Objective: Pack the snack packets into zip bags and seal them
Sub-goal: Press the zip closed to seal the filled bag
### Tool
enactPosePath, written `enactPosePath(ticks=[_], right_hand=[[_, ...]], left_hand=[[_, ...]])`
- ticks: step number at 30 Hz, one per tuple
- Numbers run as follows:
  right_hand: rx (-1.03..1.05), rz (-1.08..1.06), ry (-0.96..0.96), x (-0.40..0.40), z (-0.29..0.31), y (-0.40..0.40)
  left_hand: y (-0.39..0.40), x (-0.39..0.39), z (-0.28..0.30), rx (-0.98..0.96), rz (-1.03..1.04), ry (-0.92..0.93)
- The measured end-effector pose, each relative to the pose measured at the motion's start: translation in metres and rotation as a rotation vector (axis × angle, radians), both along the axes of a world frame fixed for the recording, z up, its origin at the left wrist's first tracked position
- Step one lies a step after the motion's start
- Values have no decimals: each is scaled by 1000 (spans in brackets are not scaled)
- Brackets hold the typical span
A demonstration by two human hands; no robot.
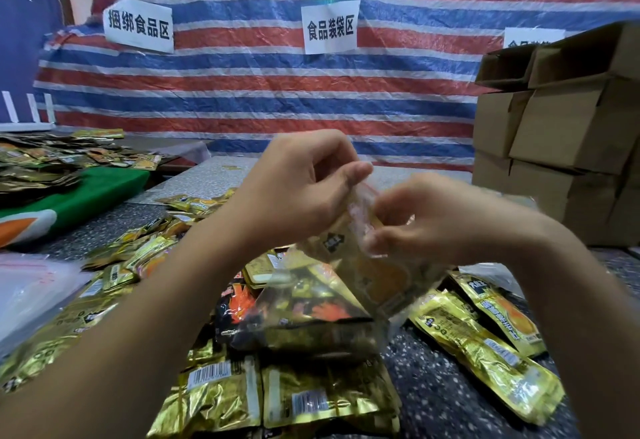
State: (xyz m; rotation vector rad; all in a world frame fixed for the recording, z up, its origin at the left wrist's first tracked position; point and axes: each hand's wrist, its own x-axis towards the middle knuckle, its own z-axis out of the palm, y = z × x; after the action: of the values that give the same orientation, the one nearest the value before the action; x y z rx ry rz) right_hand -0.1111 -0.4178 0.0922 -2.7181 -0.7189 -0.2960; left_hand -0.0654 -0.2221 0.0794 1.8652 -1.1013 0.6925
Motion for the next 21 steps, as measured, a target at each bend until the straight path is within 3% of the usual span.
enactPosePath(ticks=[6,11,16,21], right_hand=[[206,-1,-109,0,3,-2],[169,18,-203,0,3,-6],[309,16,-360,3,4,-9],[331,-28,-365,11,-1,-11]], left_hand=[[3,5,1,-128,47,37],[4,8,2,-237,20,89],[5,12,2,-297,-30,170],[1,20,-6,-334,-75,265]])
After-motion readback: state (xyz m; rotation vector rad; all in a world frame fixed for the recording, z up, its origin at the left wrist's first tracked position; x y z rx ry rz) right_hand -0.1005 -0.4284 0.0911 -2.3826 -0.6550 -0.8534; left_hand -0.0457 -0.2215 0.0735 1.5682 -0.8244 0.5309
